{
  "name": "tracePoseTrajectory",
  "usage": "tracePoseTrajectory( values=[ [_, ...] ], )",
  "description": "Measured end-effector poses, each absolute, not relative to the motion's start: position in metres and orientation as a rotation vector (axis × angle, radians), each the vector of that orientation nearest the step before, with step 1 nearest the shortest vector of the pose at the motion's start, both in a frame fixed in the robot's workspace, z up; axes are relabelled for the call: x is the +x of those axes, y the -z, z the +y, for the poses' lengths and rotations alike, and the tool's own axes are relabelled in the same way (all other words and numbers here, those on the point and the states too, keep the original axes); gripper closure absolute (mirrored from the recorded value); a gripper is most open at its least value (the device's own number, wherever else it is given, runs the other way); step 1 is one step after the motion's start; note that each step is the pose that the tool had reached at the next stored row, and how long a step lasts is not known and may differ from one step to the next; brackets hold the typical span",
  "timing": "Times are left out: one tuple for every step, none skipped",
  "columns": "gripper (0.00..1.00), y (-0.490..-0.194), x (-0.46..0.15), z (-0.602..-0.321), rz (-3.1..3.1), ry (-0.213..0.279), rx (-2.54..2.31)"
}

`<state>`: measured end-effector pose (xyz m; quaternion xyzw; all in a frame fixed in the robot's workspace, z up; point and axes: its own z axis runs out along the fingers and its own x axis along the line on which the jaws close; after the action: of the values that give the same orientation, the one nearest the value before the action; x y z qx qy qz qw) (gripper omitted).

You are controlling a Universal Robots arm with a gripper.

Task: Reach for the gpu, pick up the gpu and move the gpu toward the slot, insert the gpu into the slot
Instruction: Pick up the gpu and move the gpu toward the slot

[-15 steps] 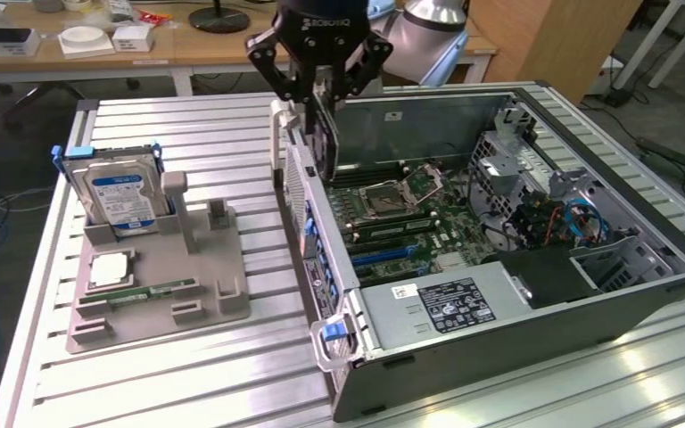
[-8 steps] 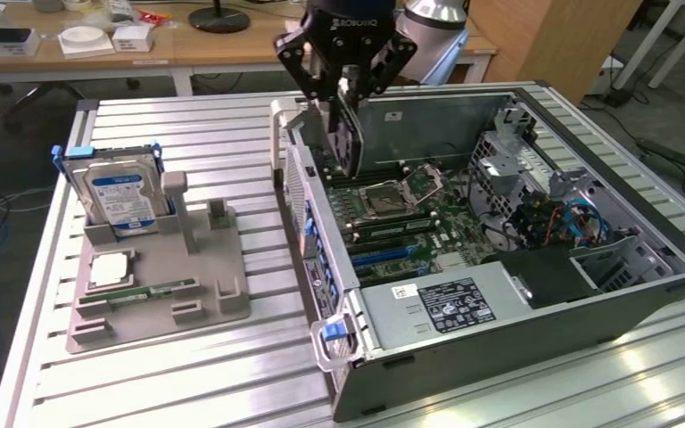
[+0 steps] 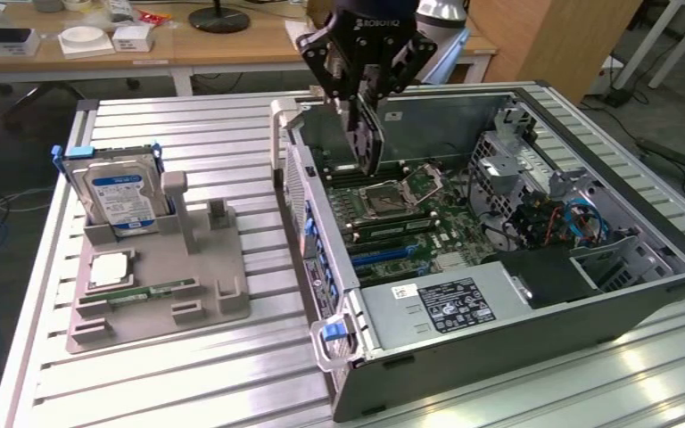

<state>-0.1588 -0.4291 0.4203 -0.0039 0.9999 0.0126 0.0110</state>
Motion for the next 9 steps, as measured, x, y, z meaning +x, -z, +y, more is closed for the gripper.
tracePoseTrajectory(
  values=[
    [0.73, -0.42, -0.156, -0.429, 3.119, -0.039, -0.012],
    [0.73, -0.42, -0.153, -0.429, 3.119, -0.039, -0.012],
    [0.73, -0.42, -0.15, -0.429, 3.119, -0.039, -0.011],
    [0.73, -0.42, -0.147, -0.429, 3.119, -0.04, -0.011],
    [0.73, -0.42, -0.145, -0.429, 3.119, -0.039, -0.01],
    [0.73, -0.42, -0.142, -0.429, 3.119, -0.039, -0.01],
    [0.73, -0.42, -0.139, -0.429, 3.119, -0.039, -0.01],
    [0.73, -0.42, -0.137, -0.429, 3.119, -0.039, -0.009],
    [0.73, -0.42, -0.134, -0.429, 3.119, -0.039, -0.009]
  ],
)
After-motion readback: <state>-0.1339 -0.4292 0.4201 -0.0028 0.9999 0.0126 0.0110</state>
